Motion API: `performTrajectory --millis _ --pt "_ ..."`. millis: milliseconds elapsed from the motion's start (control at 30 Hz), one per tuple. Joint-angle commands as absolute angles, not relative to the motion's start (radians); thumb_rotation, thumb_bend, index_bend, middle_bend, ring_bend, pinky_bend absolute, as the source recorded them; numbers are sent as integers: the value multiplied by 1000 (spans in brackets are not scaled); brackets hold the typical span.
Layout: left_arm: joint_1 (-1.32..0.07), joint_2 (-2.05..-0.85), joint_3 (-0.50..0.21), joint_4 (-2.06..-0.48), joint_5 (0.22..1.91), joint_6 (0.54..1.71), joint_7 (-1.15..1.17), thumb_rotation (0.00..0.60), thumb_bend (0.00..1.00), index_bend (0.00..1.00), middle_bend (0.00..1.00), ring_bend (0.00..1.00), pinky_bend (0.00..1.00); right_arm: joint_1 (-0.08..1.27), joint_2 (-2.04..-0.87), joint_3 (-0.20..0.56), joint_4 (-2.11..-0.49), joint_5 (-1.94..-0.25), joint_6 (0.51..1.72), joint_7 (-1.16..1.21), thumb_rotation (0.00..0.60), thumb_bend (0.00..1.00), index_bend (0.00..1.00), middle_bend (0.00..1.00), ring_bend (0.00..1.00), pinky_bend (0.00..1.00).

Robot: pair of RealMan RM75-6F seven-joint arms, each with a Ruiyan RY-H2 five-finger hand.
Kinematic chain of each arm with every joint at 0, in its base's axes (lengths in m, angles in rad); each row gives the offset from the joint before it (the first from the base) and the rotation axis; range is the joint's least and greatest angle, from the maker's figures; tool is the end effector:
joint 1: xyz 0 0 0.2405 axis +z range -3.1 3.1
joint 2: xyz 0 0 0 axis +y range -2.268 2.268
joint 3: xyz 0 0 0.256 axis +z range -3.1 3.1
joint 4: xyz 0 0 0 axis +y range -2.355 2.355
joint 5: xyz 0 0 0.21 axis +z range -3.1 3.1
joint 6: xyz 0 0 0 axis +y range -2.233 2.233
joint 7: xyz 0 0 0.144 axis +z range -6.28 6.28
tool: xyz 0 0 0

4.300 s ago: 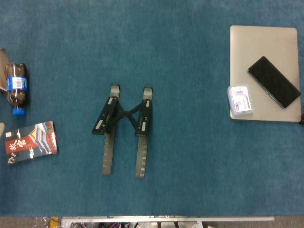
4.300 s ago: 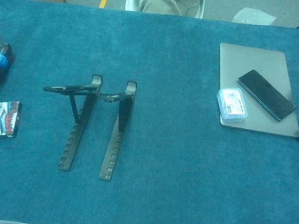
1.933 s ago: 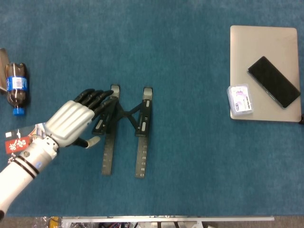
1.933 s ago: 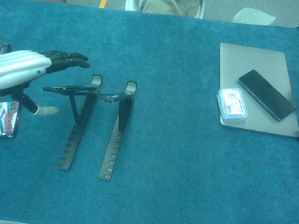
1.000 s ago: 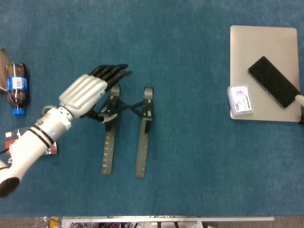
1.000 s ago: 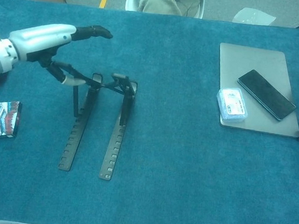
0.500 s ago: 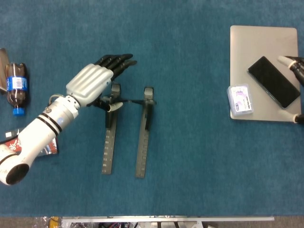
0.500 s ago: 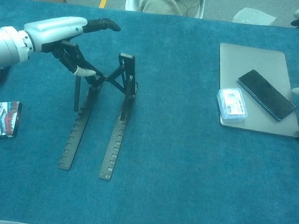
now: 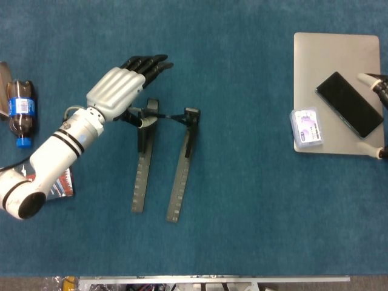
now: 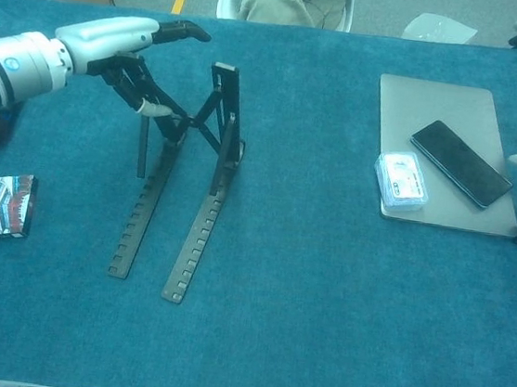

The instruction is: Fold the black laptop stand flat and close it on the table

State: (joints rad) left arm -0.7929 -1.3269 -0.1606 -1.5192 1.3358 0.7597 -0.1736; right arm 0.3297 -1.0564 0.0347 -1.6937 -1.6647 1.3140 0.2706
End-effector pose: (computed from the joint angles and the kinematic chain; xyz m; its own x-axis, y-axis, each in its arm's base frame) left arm -0.1473 0.3565 0.0271 0.3114 0.4459 0.8392 0.8960 -0.4318 -0.1031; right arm -0.2386 -0.2370 0.1379 0.2048 -0.1810 0.9619 -0.9259 -0.3546 0.1304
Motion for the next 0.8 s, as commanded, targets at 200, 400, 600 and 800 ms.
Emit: performTrajectory --millis 200,400,600,800 --pt "-819 -1372 -156 -1448 1315 723 -192 600 253 0 0 0 39 327 -1054 32 -1698 -1659 1319 269 600 86 83 148 137 224" --pt "-834 -1394 -152 -1413 1308 700 -210 600 253 0 0 0 39 323 -1050 31 -1704 -1653 1324 266 600 86 83 148 137 224" --pt "-844 -1377 -149 -1427 1299 686 -199 600 253 0 0 0 39 317 -1047 30 -1702 -1649 1334 273 600 86 83 148 137 224" --pt "-862 -1403 -151 -1399 1277 655 -207 600 253 0 0 0 39 313 -1044 29 -1700 -1647 1339 276 600 86 83 148 137 224"
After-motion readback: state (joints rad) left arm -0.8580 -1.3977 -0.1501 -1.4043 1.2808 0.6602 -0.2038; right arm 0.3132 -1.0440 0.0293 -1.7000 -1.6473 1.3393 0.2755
